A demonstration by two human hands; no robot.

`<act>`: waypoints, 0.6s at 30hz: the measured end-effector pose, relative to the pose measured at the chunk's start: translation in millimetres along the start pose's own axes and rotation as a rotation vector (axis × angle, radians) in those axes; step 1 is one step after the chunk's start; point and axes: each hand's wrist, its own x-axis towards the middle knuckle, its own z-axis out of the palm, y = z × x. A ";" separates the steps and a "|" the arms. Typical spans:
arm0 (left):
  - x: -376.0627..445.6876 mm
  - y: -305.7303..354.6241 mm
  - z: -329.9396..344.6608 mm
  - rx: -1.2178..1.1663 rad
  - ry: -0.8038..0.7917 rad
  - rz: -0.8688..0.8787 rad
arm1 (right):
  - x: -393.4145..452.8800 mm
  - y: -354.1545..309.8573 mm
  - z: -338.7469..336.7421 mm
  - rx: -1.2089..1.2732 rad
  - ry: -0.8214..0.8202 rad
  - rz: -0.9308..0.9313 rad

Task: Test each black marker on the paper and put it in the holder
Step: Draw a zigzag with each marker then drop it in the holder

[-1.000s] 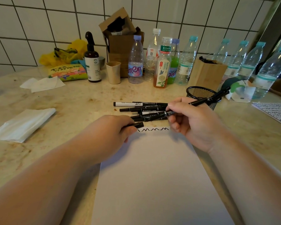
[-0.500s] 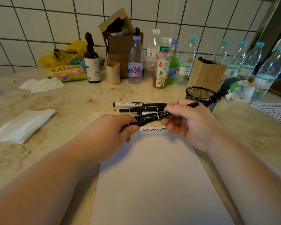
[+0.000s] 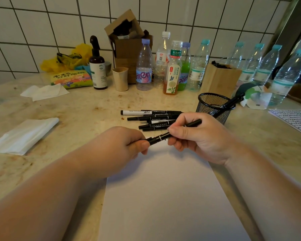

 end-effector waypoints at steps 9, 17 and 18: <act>-0.5 6.0 -4.4 -0.230 0.032 -0.006 | 2.8 -1.9 1.0 0.080 0.004 -0.068; 3.4 -3.8 4.2 0.141 0.127 -0.048 | -1.0 -8.6 -9.9 -0.006 0.349 -0.327; 4.1 -6.3 3.9 0.143 0.146 -0.051 | -2.2 -11.7 -15.3 -0.043 0.456 -0.388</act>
